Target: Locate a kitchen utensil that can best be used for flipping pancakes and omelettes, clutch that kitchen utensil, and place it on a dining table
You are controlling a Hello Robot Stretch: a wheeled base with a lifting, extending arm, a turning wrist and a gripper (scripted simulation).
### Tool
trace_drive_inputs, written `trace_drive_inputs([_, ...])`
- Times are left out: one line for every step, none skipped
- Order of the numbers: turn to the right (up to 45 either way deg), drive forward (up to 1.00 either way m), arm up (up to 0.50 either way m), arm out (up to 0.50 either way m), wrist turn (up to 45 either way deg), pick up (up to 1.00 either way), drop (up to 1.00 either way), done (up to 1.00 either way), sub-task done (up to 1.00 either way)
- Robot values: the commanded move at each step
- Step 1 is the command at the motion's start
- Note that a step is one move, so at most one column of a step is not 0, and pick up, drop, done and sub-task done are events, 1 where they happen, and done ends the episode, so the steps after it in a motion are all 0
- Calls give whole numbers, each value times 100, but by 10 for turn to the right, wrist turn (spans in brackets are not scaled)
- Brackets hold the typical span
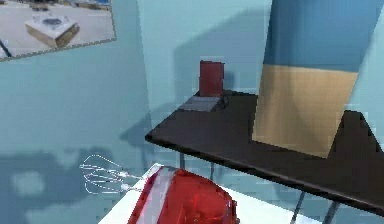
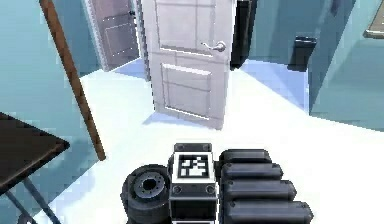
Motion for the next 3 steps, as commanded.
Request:
trace_drive_inputs([450, 0, 0, 0, 0, 0, 0, 0, 0])
trace_drive_inputs([90, 0, 0, 0, 0, 0, 0, 0, 0])
trace_drive_inputs([-450, 0, 0, 0, 0, 0, 0, 0, 0])
